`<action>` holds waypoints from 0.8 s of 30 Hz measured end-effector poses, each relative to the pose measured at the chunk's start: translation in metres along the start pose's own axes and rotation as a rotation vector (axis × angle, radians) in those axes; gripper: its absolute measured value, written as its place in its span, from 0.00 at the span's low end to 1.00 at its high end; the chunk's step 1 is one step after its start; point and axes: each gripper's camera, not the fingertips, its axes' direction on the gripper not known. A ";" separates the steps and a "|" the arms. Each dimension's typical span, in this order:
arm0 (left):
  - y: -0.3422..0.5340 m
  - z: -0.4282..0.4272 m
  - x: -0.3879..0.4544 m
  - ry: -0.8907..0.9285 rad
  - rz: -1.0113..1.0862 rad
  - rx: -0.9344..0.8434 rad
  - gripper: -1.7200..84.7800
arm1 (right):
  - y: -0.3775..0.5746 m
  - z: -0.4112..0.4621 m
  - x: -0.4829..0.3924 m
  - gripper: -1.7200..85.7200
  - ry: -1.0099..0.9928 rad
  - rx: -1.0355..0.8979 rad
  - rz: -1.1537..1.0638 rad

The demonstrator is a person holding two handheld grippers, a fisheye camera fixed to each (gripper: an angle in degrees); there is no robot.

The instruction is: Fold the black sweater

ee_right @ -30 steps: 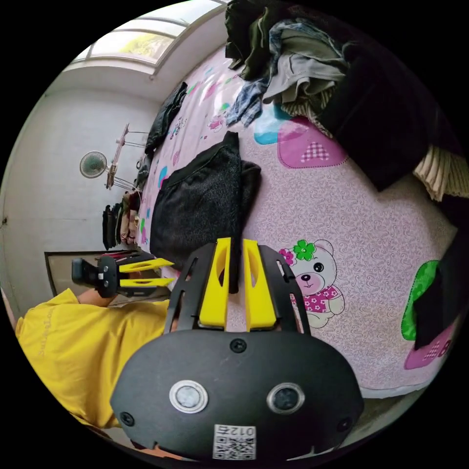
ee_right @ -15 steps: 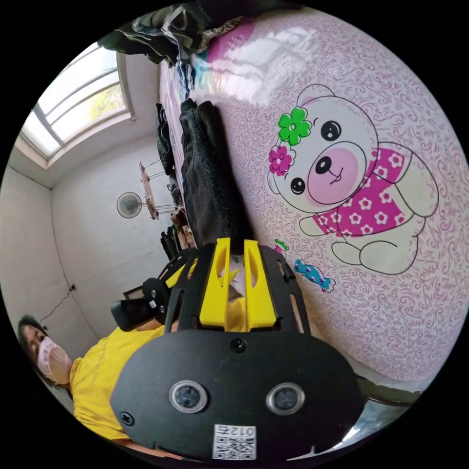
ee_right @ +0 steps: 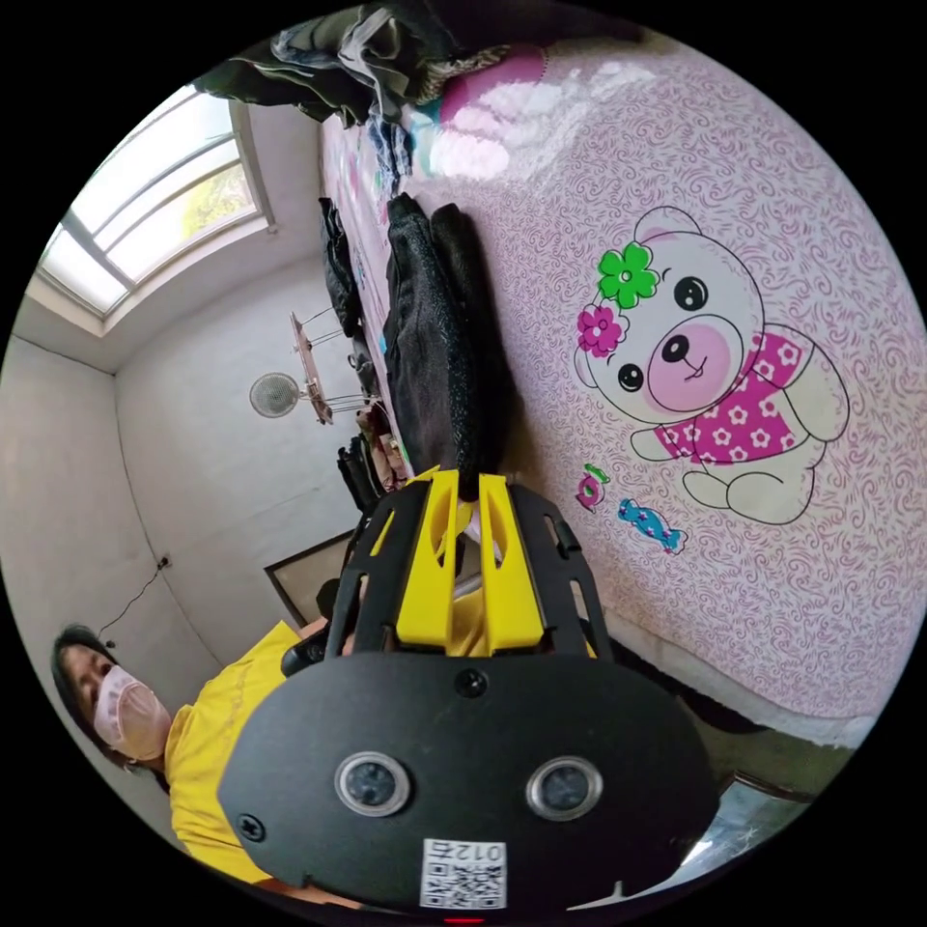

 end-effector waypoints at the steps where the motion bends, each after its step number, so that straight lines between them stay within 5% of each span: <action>1: -0.001 0.002 0.007 -0.021 0.010 0.003 0.12 | -0.001 -0.003 -0.001 0.04 -0.005 -0.004 0.005; 11: -0.007 0.019 0.022 -0.006 -0.003 0.006 0.09 | -0.018 -0.009 -0.015 0.06 0.016 -0.039 -0.033; 15: 0.008 0.022 0.001 0.108 -0.138 -0.005 0.07 | -0.048 -0.038 -0.023 0.10 0.107 0.119 -0.066; 24: 0.055 0.014 -0.030 0.125 -0.242 0.066 0.06 | -0.160 -0.008 0.009 0.18 -0.040 0.106 -0.049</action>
